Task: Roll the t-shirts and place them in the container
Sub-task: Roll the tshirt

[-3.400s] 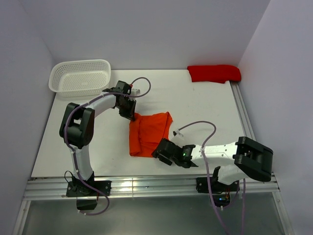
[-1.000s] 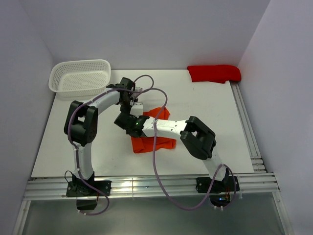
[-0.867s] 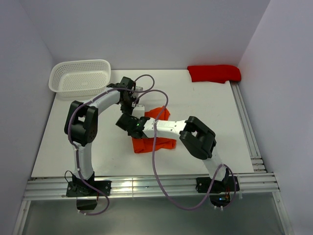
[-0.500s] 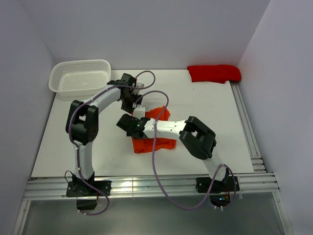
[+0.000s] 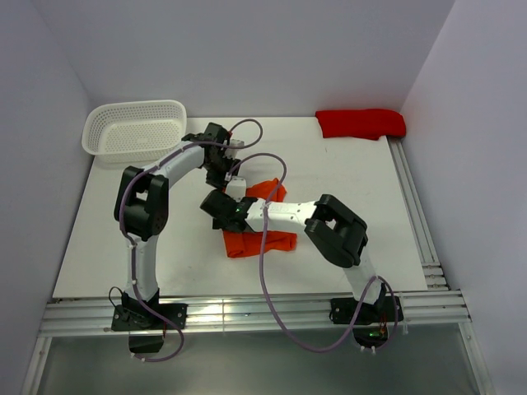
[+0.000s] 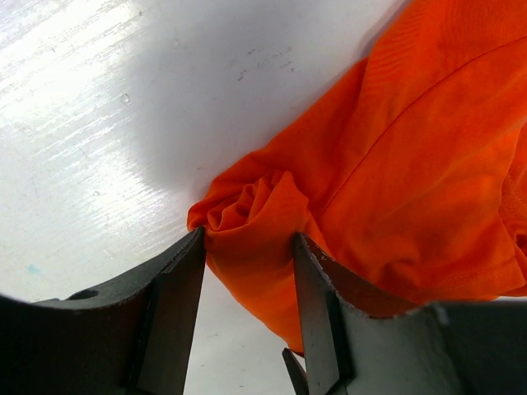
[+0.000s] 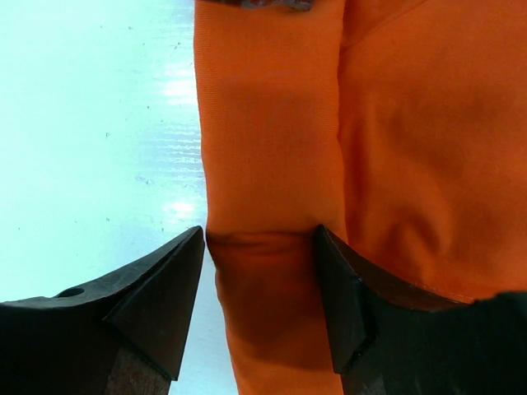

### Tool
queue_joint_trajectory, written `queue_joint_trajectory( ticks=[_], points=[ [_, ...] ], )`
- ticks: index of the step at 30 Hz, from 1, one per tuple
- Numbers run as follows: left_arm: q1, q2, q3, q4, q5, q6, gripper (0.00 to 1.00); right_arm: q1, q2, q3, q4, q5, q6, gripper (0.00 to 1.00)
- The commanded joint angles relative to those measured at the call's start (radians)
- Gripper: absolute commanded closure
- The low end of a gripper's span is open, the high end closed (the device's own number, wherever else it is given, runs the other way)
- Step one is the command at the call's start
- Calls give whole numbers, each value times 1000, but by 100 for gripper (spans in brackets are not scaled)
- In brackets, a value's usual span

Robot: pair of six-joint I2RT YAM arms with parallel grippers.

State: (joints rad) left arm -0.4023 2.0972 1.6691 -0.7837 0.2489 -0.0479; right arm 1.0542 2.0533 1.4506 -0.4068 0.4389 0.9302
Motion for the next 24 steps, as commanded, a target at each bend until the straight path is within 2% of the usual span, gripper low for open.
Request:
queue_joint_trajectory(
  ticks=[1,5,9,13,15,17,22,24],
  points=[
    [2,10,35,-22,20,11,48,-2,-2,-13,-13,-61,-18,35],
    [2,20,40,-25,15,11,48,-6,5,-7,-15,-69,-28,34],
    [2,21,43,-26,13,11,48,-5,37,50,-114,-39,-27,33],
    [2,20,53,-34,20,13,46,-5,77,116,-213,-19,-11,41],
    [2,21,67,-45,27,16,43,-5,76,113,-222,-22,2,53],
    [11,18,95,-61,53,19,40,-6,56,77,-192,-35,2,62],
    [39,-12,150,-101,147,37,35,-29,-40,-64,4,-132,-1,66],
    [62,-37,149,-115,212,75,34,-52,-105,-174,170,-189,2,70]
  ],
)
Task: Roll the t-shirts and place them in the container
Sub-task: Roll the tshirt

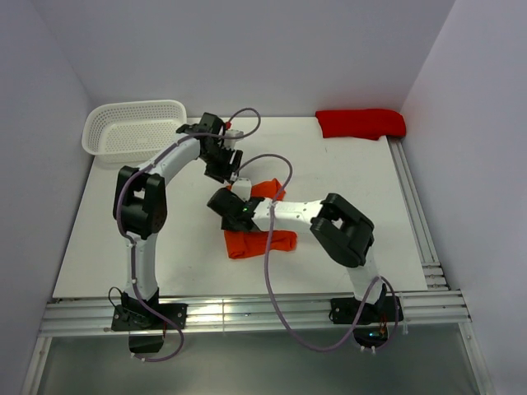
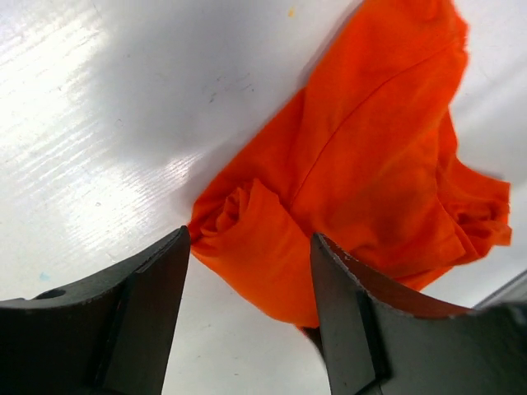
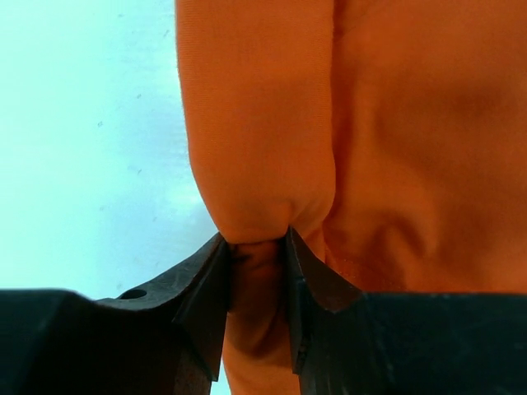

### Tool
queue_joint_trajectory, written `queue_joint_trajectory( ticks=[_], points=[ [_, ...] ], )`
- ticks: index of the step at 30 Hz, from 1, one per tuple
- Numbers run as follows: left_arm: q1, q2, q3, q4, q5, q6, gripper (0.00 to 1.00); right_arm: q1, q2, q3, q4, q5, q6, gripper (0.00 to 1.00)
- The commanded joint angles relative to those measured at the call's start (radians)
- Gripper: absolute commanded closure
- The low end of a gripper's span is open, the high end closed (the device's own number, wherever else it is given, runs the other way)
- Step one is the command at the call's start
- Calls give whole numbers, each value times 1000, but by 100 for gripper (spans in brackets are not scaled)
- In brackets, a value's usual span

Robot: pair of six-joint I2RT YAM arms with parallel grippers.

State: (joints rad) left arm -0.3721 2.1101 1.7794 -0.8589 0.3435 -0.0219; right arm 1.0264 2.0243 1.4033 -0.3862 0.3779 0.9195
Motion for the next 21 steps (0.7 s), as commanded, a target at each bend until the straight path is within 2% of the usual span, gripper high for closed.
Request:
queue_joint_trajectory(
  ticks=[1,6,8,15,21],
  points=[
    [44,-59,35,-45,139,54,35,-37,-97,-166,211,-158,30,71],
    [113,-125,-58,-35,255,122,33,-126,-193,-453,666,-399,142,70],
    [124,-150,-99,-22,287,149,32,-167,-193,-503,818,-459,203,70],
    [127,-173,-296,99,388,168,27,-232,-87,-622,1179,-652,367,70],
    [125,-124,-365,260,401,94,28,-253,-24,-691,1392,-692,478,70]
  ],
)
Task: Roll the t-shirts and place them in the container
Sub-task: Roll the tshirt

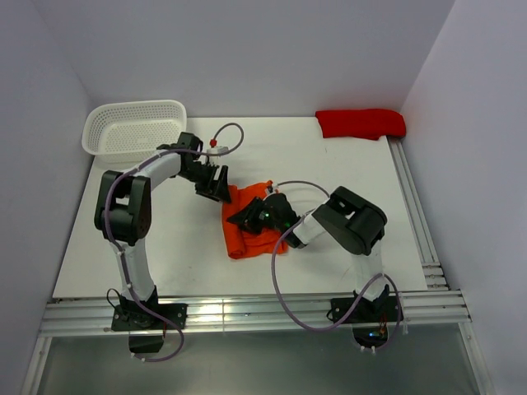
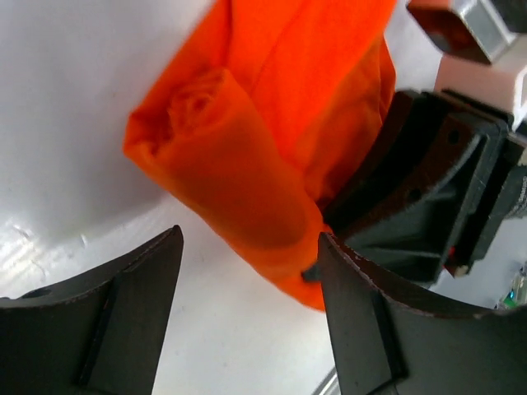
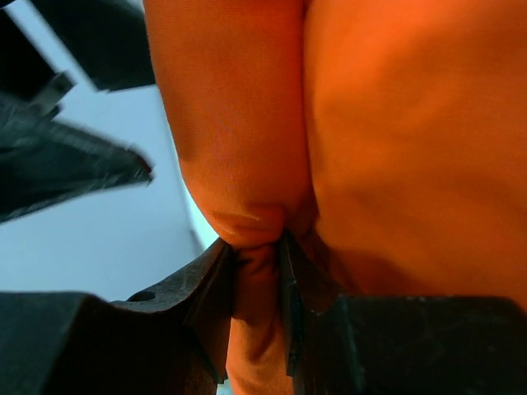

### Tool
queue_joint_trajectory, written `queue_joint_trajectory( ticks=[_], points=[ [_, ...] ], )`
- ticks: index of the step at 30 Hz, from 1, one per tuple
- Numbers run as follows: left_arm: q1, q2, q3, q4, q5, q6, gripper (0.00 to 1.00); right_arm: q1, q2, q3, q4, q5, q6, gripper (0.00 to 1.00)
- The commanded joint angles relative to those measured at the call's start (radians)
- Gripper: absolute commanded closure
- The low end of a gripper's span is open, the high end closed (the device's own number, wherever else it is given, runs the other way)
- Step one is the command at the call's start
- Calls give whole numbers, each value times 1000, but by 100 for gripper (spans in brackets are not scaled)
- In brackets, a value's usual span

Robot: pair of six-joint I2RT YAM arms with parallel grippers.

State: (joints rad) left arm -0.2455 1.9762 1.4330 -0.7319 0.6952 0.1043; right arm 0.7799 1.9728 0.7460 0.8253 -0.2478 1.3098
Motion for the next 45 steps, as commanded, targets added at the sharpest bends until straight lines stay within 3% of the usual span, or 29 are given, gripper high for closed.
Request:
queue_joint_trajectory(
  ticks=[1,4,6,7,9,10,12,16,19,26,34,45],
  points=[
    [-3,15,-23,150,35,-43,29,-8,32,-42,192,-70,94,70],
    [-15,30,-31,203,-32,-87,35,-8,31,-63,189,-59,88,70],
    [-21,26,-28,210,-96,-95,39,-8,0,-53,89,-45,39,69],
    [-28,24,-25,209,-123,-116,47,-8,-12,-47,49,-32,20,67],
    [-57,16,-14,192,-169,-135,52,-5,-49,-27,-64,-2,-29,65],
    [-78,15,-10,183,-225,-146,61,-4,-60,-20,-99,5,-41,62],
    [-98,12,6,157,-273,-155,68,-4,-89,-2,-191,31,-82,59],
    [-135,15,32,109,-367,-170,90,1,-135,33,-356,94,-136,46],
    [-152,21,53,75,-404,-163,96,19,-175,79,-486,163,-184,44],
    [-170,30,99,17,-464,-156,98,110,-235,313,-931,401,-274,41],
    [-184,36,118,-7,-490,-156,98,218,-169,590,-1349,625,-311,39],
    [-192,52,142,-34,-488,-158,96,305,20,862,-1476,737,-392,41]
  ],
)
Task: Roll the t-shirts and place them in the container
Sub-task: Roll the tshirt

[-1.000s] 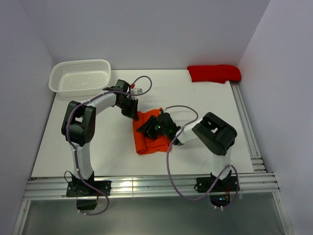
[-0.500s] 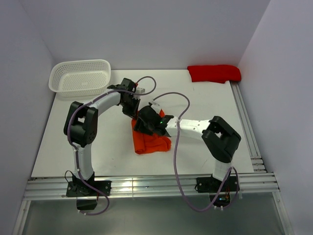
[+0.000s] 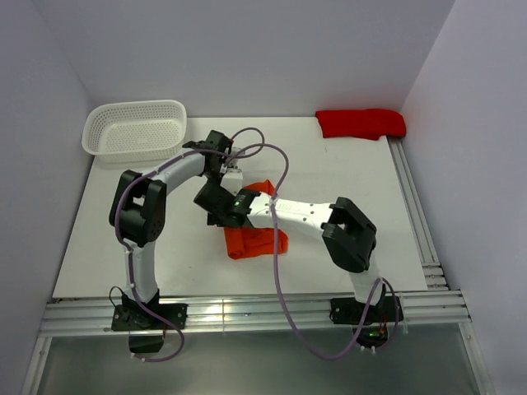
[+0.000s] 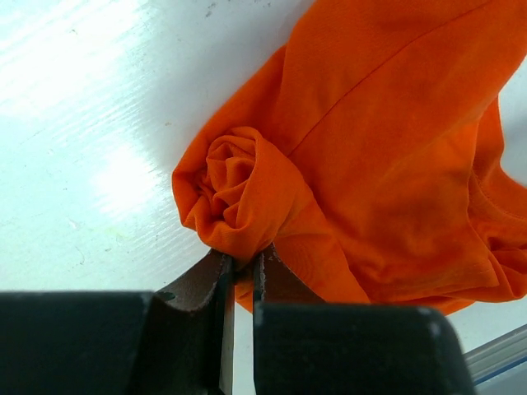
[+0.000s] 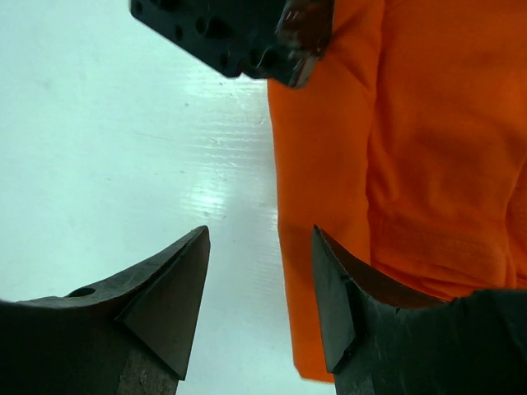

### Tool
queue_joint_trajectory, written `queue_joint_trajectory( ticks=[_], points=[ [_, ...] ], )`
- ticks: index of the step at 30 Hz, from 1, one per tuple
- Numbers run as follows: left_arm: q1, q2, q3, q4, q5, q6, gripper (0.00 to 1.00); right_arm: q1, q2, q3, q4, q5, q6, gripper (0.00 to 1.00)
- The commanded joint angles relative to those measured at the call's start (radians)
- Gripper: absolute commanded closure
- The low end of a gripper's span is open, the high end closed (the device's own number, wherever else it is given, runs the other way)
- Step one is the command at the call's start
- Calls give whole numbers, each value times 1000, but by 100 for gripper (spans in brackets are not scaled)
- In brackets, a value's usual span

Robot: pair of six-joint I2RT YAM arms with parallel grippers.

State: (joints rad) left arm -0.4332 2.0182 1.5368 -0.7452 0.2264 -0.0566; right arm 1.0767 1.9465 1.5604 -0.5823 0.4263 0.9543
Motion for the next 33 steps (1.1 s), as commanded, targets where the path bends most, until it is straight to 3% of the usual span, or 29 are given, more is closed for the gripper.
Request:
queue_joint_trajectory(
  ticks=[1,11,17,19,20,21,26,28,33],
  points=[
    [-7,13,42,-22,-19,1,96,9,58,52,-71,62,-37,41],
    [-9,30,69,-36,-32,-8,92,42,141,49,-188,75,46,41],
    [-10,46,94,-43,-27,-20,82,75,178,13,-189,54,77,43],
    [-10,53,103,-46,-19,-22,77,75,184,-3,-180,45,81,51],
    [-10,53,108,-48,-18,-22,76,78,184,-8,-176,42,84,61],
    [-10,57,112,-48,-13,-23,72,75,181,-16,-171,34,87,65],
    [-6,53,152,-65,33,-19,51,63,94,-141,-24,-10,98,75],
    [1,42,173,-71,66,-14,41,45,28,-245,103,-53,110,77],
    [34,-1,212,-69,234,15,29,-21,-124,-530,460,-170,170,79]
  ],
)
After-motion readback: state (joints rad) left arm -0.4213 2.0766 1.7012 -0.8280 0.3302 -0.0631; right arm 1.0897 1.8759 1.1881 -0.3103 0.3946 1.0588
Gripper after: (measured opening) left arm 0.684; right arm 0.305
